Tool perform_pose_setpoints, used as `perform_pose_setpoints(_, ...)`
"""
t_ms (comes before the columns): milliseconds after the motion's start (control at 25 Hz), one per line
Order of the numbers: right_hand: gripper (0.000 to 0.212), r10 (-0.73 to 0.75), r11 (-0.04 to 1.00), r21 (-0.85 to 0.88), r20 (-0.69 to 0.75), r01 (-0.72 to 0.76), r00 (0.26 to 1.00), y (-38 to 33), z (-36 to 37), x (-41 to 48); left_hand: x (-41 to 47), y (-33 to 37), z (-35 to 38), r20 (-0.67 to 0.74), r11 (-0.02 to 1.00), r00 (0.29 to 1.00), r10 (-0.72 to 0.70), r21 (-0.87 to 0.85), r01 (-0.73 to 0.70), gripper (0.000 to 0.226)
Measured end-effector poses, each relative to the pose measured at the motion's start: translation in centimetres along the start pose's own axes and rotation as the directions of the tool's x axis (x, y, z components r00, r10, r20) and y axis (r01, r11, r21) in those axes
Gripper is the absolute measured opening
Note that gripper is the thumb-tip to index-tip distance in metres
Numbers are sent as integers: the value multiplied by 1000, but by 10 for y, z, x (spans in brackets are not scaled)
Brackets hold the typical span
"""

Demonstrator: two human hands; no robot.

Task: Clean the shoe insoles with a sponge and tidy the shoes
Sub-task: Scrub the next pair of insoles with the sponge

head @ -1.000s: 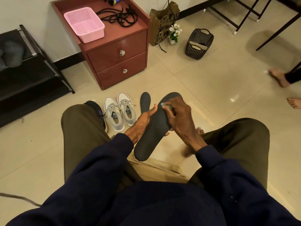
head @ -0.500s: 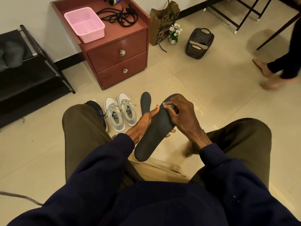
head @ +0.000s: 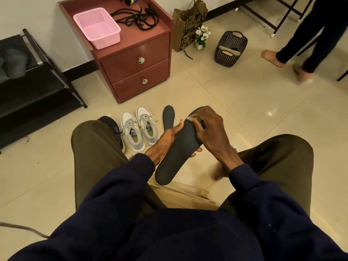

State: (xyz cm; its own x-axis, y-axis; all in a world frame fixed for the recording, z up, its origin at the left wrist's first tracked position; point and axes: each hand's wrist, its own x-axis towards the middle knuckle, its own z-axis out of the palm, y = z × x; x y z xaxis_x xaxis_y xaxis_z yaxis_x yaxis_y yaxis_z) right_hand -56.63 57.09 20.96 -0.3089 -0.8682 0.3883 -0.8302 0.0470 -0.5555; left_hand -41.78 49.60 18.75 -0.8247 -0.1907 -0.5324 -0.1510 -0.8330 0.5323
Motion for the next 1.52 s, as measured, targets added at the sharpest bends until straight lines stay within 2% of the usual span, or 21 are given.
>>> perform_pose_setpoints(80, 9, 158, 985, -53, -107, -165, 982, 19, -9, 5, 2, -2, -2, 31, 999, 999, -34, 34, 33, 72)
perform_pose_setpoints(160, 9, 326, 941, -38, -166, -336, 931, 35, -19, 3, 3, -4, -2, 49, 997, 997, -54, 57, 51, 77)
perform_pose_setpoints(240, 9, 300, 953, 4, -146, -303, 943, 27, -15, -1, 4, -3, -2, 42, 998, 999, -31, 47, 29, 76)
perform_pose_setpoints(360, 8, 85, 993, 81, 20, -87, 996, -3, -2, -7, 4, 0, -3, -6, 999, 1000, 16, -29, -17, 70)
perform_pose_setpoints(440, 9, 3, 999, 39, 61, -5, 998, -2, 1, -7, 4, 0, -5, -14, 998, 1000, 14, -69, -15, 69)
perform_pose_setpoints(480, 9, 28, 1000, 0, 19, -28, 999, 6, 0, -4, 4, 1, -6, -17, 998, 1000, 9, -61, -11, 70)
perform_pose_setpoints(560, 7, 190, 980, -39, -99, -195, 977, 28, -10, 0, 3, 0, -5, 3, 1000, 1000, -1, -16, 1, 72)
perform_pose_setpoints(640, 6, 294, 954, -9, -137, -298, 946, 37, -15, -4, 1, 0, -3, 22, 1000, 1000, -6, 3, 6, 74)
perform_pose_setpoints(760, 8, 168, 984, 70, -31, -165, 985, 8, -7, -11, 3, 1, -4, -55, 999, 998, 24, -26, -26, 71)
perform_pose_setpoints(840, 11, 3, 999, 36, 76, -6, 997, -7, 2, -15, 6, 2, -6, -69, 994, 997, 45, -95, -52, 72)
perform_pose_setpoints(880, 12, -41, 999, 2, 86, 41, 995, -6, 5, -15, 7, 2, -8, -59, 992, 997, 50, -117, -57, 74)
perform_pose_setpoints(920, 13, -29, 999, -21, 51, 30, 998, 0, 4, -12, 8, 2, -10, -48, 992, 997, 52, -116, -57, 76)
perform_pose_setpoints(1040, 12, 187, 981, -33, -115, -192, 976, 27, -9, -5, 9, 0, -11, -42, 997, 999, 34, -67, -36, 77)
perform_pose_setpoints(1120, 11, 222, 974, -19, -122, -226, 967, 25, -7, -10, 9, 0, -11, -64, 998, 998, 19, -61, -23, 75)
perform_pose_setpoints(1200, 11, 115, 993, 16, 1, -115, 993, 5, 2, -16, 11, 0, -12, -109, 992, 993, 53, -107, -65, 69)
perform_pose_setpoints(1280, 11, -37, 999, -17, 137, 40, 990, -10, 11, -22, 13, 1, -14, -129, 981, 984, 121, -133, -138, 63)
perform_pose_setpoints(1320, 12, -76, 995, -52, 147, 85, 986, -10, 12, -20, 12, 2, -14, -138, 978, 982, 131, -144, -151, 61)
perform_pose_setpoints(1400, 11, -7, 996, -88, 38, 10, 999, 4, 7, -10, 10, 3, -12, -120, 985, 988, 98, -133, -113, 66)
perform_pose_setpoints(1520, 10, 230, 968, -79, -108, -239, 967, 30, -8, -6, 8, 1, -11, -71, 997, 996, 45, -59, -49, 77)
